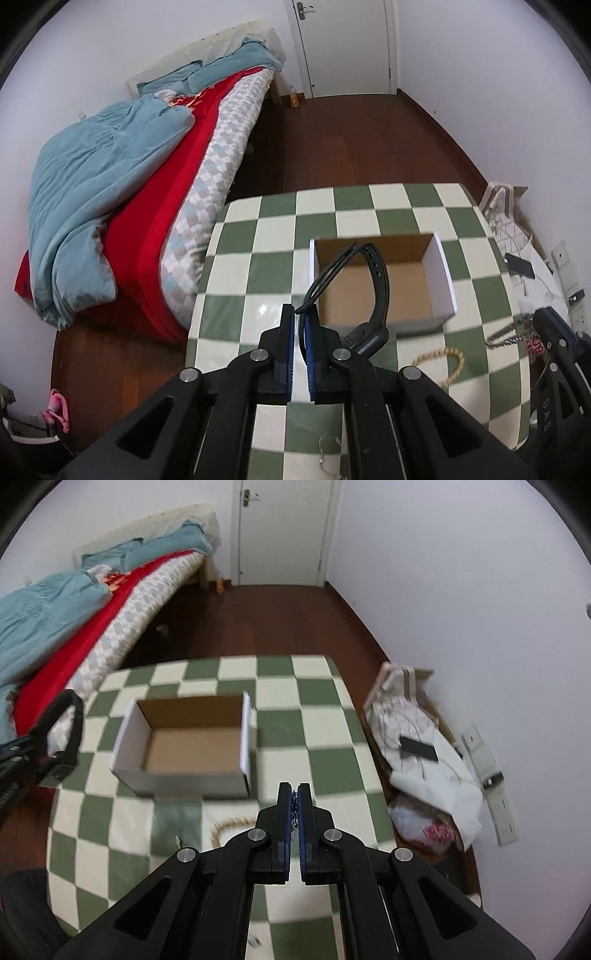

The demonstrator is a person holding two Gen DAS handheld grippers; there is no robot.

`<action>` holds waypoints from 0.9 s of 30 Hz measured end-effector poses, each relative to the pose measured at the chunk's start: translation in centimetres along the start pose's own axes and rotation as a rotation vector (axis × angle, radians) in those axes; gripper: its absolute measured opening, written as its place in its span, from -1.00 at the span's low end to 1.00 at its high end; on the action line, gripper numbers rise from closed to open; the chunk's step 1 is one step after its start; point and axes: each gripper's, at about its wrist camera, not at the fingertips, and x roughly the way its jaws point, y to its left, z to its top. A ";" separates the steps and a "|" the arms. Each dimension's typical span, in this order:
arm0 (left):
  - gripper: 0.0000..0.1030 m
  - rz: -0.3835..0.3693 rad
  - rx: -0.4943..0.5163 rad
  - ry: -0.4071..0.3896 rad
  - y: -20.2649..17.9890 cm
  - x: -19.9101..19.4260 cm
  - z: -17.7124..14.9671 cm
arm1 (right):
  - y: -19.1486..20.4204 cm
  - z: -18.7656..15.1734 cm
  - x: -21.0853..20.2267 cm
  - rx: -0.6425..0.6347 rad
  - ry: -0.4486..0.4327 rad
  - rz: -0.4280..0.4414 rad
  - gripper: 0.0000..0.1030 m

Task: Organize jewelry
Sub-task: 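Carry the black watch band with the left tool while the right tool carries the chain bracelet to the box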

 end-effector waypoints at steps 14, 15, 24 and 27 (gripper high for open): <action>-0.94 -0.106 -0.056 0.125 -0.2 7.6 5.9 | 3.6 9.6 5.7 0.017 0.029 0.232 -0.94; -0.94 -0.109 -0.055 0.140 -0.3 8.3 6.1 | 3.6 10.0 6.4 0.017 0.041 0.244 -0.94; -0.90 -0.205 -0.107 0.283 -0.3 13.7 6.6 | 4.3 11.3 12.7 0.006 0.160 0.291 -0.94; -0.74 -0.238 -0.111 0.324 -0.4 14.9 6.7 | 4.1 11.4 13.9 0.029 0.204 0.319 -0.94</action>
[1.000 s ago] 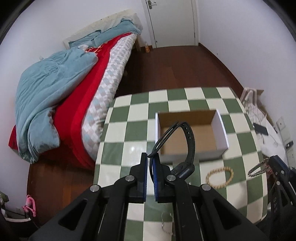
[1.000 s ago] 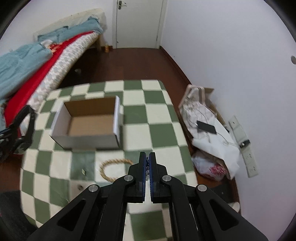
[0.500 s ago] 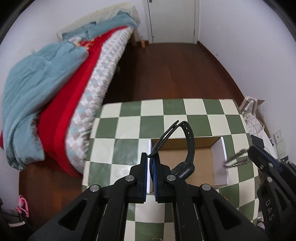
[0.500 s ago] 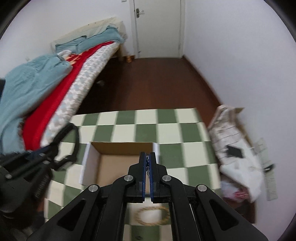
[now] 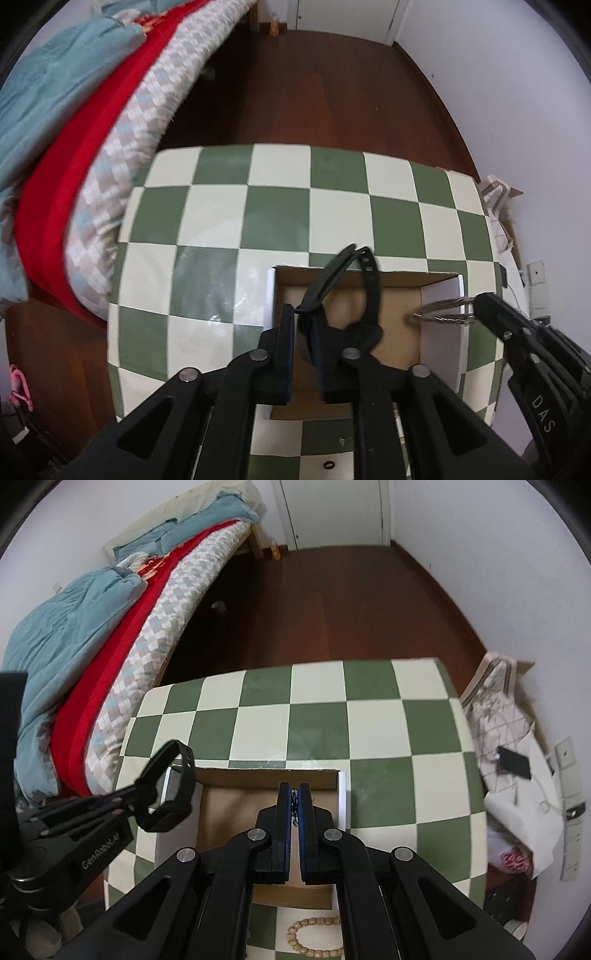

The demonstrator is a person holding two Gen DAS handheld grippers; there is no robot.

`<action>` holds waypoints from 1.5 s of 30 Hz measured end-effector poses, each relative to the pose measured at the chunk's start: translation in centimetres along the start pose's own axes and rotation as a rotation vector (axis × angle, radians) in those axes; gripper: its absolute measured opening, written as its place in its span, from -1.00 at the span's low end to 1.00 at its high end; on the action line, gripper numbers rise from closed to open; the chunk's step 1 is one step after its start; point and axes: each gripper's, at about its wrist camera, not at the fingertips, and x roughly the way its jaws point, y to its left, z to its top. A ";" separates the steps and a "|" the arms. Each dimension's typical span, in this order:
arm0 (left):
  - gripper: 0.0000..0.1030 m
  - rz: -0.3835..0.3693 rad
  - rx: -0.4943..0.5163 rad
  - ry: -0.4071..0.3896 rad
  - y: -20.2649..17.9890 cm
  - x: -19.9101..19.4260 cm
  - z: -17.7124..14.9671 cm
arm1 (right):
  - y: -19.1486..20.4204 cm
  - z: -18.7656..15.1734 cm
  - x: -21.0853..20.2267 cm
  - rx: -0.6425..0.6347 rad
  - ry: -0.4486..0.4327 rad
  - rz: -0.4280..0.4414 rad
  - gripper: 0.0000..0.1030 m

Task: Organize jewelry
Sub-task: 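Carry the black watch band with the left tool while the right tool carries the chain bracelet to the box, then open both tools to drop the watch band and chain bracelet into the box, then withdraw both tools from the box toward the remaining jewelry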

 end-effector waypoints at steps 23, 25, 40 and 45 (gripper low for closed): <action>0.99 0.220 -0.026 -0.181 4.1 -2.9 -3.9 | 0.6 -2.8 0.3 -0.085 0.077 -0.231 1.00; 0.99 0.238 -0.025 -0.184 4.2 -3.3 -4.7 | 0.9 -3.6 0.1 -0.079 0.078 -0.224 1.00; 0.99 0.243 -0.024 -0.290 4.4 -9.6 -10.6 | 2.6 -8.6 -5.8 -0.046 -0.039 -0.254 1.00; 0.99 0.227 -0.015 -0.347 4.1 -12.5 -12.6 | 3.2 -10.1 -8.8 -0.040 -0.089 -0.254 1.00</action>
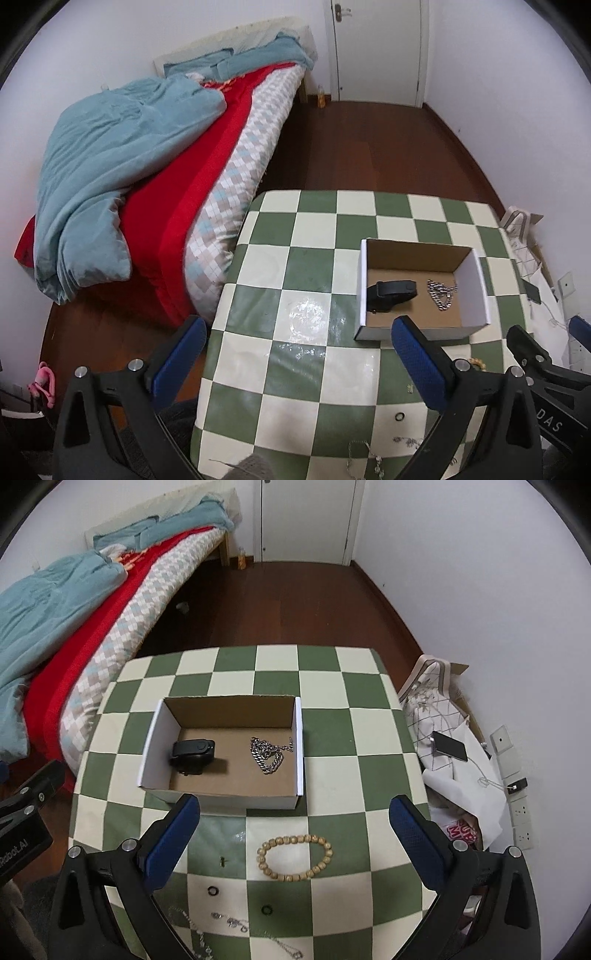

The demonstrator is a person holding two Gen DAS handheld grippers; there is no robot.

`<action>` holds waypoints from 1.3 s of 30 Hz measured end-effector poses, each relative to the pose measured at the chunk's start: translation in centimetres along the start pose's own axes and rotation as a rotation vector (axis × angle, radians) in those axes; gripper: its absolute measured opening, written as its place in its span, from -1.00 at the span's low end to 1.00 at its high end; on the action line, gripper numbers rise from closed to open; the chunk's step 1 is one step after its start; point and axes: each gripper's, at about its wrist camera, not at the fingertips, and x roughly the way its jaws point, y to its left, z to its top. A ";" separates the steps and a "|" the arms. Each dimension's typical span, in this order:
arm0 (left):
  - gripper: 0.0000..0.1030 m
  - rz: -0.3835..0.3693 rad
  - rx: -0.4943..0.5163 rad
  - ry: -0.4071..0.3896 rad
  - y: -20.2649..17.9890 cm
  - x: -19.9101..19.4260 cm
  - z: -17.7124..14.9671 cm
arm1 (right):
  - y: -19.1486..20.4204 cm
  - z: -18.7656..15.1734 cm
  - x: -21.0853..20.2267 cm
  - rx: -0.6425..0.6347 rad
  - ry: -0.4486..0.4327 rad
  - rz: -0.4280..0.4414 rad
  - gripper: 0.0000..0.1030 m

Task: Organize jewelry

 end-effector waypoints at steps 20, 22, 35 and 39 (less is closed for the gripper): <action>0.99 0.053 0.033 -0.033 0.4 -3.4 -5.8 | -2.4 -5.9 -7.1 0.090 -0.050 0.057 1.00; 0.99 0.096 0.060 0.009 0.2 -1.6 -7.5 | -2.6 -7.4 -5.2 0.091 0.016 0.079 0.69; 0.99 0.287 0.108 0.192 1.5 6.0 -13.9 | 3.6 -15.7 7.6 -0.139 0.303 0.203 0.36; 0.99 0.287 0.111 0.206 1.3 6.5 -14.1 | 5.2 -16.3 8.9 -0.204 0.302 0.156 0.08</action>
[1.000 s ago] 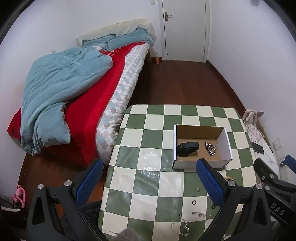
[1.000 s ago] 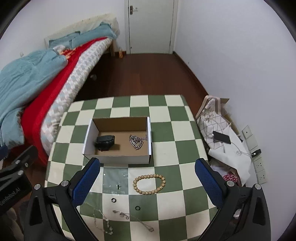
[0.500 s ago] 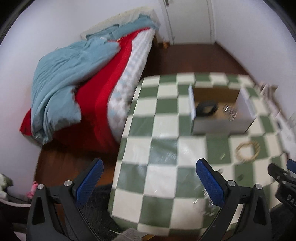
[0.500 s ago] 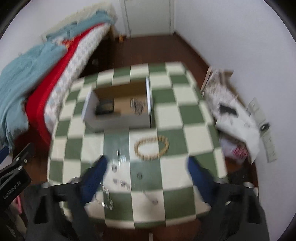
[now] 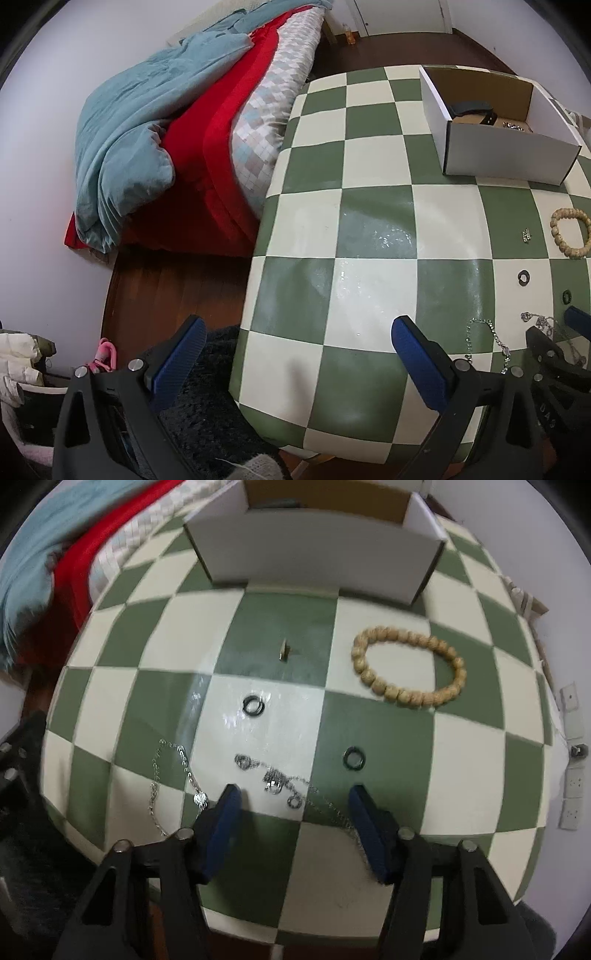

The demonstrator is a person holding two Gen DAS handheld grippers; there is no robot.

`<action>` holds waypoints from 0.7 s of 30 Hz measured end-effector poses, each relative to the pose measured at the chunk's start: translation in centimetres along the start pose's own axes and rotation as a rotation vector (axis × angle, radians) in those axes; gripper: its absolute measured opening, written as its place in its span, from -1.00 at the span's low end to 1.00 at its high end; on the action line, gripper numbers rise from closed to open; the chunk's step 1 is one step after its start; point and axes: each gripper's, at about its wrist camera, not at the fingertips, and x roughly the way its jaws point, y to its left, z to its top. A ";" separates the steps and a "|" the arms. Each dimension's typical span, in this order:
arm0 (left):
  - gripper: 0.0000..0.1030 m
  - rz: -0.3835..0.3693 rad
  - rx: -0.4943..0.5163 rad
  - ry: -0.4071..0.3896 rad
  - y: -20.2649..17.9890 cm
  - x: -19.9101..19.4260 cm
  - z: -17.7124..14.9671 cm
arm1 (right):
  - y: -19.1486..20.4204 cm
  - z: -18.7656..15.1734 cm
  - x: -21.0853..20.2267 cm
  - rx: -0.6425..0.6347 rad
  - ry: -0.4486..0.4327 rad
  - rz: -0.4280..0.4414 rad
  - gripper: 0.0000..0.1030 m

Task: Organize jewelry

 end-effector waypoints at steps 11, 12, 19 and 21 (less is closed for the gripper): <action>0.97 -0.230 0.094 0.168 -5.8 2.1 -1.8 | -4.0 -1.9 -1.1 0.104 -0.004 -0.047 -1.00; 0.89 -0.240 0.107 0.177 -6.4 2.3 -2.0 | -4.7 -2.2 -1.2 0.119 -0.002 -0.051 -1.00; 0.25 -0.290 0.159 0.113 -8.4 1.6 -2.8 | -8.3 -4.0 -2.0 0.208 0.001 -0.059 -1.00; -0.40 -0.341 0.163 0.107 -8.8 1.2 -3.0 | -8.6 -4.2 -2.2 0.212 -0.001 -0.059 -1.00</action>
